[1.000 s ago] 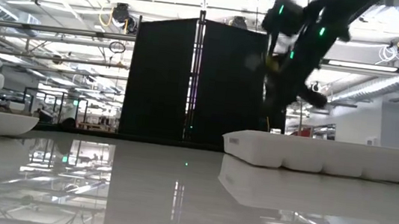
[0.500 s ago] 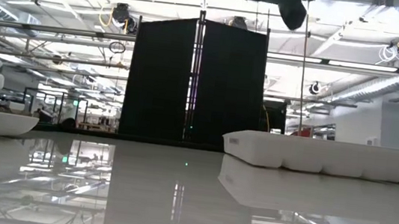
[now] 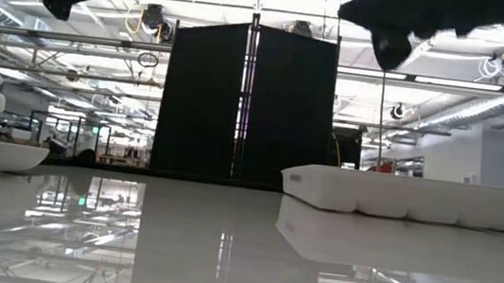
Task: Sort silverware
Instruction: Return to Home Position
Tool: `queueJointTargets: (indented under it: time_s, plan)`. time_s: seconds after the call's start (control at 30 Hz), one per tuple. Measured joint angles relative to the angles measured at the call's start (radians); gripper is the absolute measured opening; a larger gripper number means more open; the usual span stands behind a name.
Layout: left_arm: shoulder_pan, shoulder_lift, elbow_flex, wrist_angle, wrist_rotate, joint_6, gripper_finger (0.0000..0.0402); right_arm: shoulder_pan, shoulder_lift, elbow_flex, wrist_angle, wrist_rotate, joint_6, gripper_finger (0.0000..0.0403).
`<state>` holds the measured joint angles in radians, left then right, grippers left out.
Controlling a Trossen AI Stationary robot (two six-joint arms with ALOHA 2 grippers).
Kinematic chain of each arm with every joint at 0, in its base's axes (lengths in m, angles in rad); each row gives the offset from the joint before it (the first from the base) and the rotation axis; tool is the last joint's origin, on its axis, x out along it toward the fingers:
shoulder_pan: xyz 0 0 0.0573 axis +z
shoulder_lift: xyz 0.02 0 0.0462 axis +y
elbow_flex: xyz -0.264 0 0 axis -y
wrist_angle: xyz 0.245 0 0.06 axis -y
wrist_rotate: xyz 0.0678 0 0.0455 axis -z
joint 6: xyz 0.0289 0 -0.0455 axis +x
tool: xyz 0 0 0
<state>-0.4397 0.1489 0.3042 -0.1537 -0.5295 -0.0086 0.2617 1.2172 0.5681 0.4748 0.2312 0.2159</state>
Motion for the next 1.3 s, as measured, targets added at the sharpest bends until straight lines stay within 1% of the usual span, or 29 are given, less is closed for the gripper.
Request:
queueJointTargets:
  time_s: [0.1,0.2,0.33,0.47,0.57,0.67,0.77,0.83,0.9,1.03,1.2,1.3]
  plan:
    - [0.0,-0.062,-0.002,-0.044,-0.022,0.066,0.0215,-0.04,-0.072,-0.109,0.117,0.006,0.005,0.0]
    - [0.001,-0.148,-0.001,-0.075,-0.063,0.068,0.0215,-0.081,-0.143,-0.189,0.199,0.003,0.006,0.0]
    - [0.003,-0.147,-0.004,-0.088,-0.105,0.068,0.0215,-0.132,-0.218,-0.283,0.226,0.006,0.004,0.0]
    - [0.004,-0.148,-0.045,-0.028,-0.192,0.041,0.0215,-0.189,-0.293,-0.363,0.293,0.008,0.009,0.0]
    - [0.008,-0.143,-0.089,0.096,-0.183,0.046,0.0215,-0.218,-0.342,-0.409,0.305,0.008,0.012,0.0]
    - [0.023,-0.145,-0.137,0.193,-0.144,0.05,0.0215,-0.236,-0.376,-0.443,0.308,0.004,0.01,0.0]
    - [0.052,-0.143,-0.18,0.248,-0.127,0.047,0.0215,-0.258,-0.395,-0.479,0.311,0.003,0.029,0.0]
    - [0.08,-0.143,-0.202,0.277,-0.076,0.042,0.0215,-0.269,-0.404,-0.505,0.321,0.003,0.061,0.0]
    - [0.118,-0.143,-0.218,0.307,-0.003,0.04,0.0215,-0.275,-0.403,-0.524,0.323,0.002,0.099,0.0]
    - [0.226,-0.143,-0.241,0.4,0.145,0.053,0.0215,-0.276,-0.404,-0.54,0.323,0.002,0.12,0.0]
    - [0.371,-0.13,-0.264,0.37,0.315,-0.028,0.0215,-0.276,-0.403,-0.54,0.323,-0.003,0.1,0.0]
    - [0.439,-0.129,-0.264,0.36,0.408,-0.065,0.0215,-0.276,-0.403,-0.54,0.317,-0.003,0.076,0.0]
